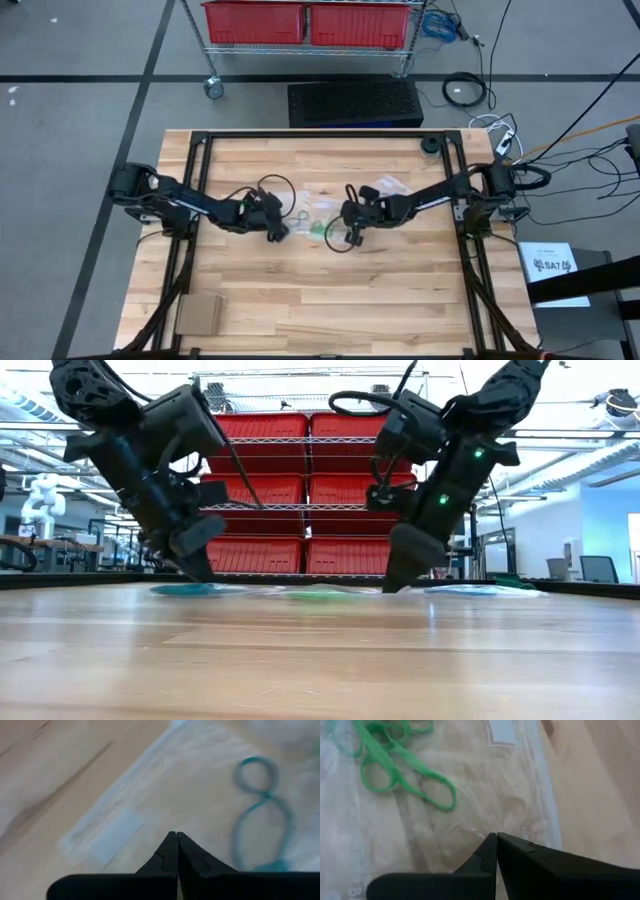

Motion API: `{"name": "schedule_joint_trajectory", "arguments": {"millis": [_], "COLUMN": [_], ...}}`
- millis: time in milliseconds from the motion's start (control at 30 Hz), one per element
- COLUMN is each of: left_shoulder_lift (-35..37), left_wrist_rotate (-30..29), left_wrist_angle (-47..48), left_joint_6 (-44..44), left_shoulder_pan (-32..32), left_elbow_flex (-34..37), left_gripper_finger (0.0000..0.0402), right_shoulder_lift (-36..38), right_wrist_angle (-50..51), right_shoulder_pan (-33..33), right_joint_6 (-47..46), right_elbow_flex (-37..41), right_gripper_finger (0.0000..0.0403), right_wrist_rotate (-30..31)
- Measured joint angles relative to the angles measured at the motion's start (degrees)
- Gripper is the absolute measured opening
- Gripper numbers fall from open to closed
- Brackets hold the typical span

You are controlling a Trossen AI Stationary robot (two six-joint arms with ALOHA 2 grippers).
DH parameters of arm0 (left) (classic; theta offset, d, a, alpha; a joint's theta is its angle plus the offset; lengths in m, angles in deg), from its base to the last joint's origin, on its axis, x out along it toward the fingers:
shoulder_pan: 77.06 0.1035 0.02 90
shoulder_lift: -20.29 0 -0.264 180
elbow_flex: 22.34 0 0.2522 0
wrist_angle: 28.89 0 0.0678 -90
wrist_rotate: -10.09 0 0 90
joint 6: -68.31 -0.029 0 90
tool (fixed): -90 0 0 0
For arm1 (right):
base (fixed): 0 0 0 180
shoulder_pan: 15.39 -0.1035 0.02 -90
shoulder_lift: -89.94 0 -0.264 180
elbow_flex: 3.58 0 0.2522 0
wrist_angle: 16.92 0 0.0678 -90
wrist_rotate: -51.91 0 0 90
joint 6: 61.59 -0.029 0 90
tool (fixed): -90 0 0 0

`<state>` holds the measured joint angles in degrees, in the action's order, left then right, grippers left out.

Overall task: Sort rubber bands
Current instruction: Adjust the transparent zip lock bags

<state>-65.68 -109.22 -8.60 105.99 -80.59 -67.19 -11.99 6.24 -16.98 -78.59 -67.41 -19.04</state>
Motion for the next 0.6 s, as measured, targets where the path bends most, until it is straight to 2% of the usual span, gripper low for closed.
{"name": "schedule_joint_trajectory", "arguments": {"millis": [100, 267, 400, 600], "left_shoulder_lift": [0.02, 0.04, 0.04, 0.2], "left_wrist_rotate": [1.62, 4.42, 6.5, 7.69], "left_wrist_angle": [-3.35, -8.41, -6.22, -6.85], "left_joint_6": [-3.85, -7.06, -8.41, -6.55], "left_shoulder_pan": [-0.05, -0.05, -0.05, -1.29], "left_elbow_flex": [0.0, -0.03, 0.01, 2.32], "left_gripper_finger": [0.0, 0.0, 0.0, 0.0], "right_shoulder_lift": [0.09, 0.81, 0.72, 0.37], "right_wrist_angle": [-1.39, -1.64, -1.06, -0.53], "right_shoulder_pan": [0.82, 0.13, -1.3, -0.89], "right_joint_6": [4.96, 4.97, 4.75, 7.09], "right_elbow_flex": [-0.2, -3.08, -3.04, -3.04], "right_gripper_finger": [0.0003, 0.0003, 0.0003, 0.0001], "right_wrist_rotate": [-0.01, -0.17, -3.32, -2.51]}}
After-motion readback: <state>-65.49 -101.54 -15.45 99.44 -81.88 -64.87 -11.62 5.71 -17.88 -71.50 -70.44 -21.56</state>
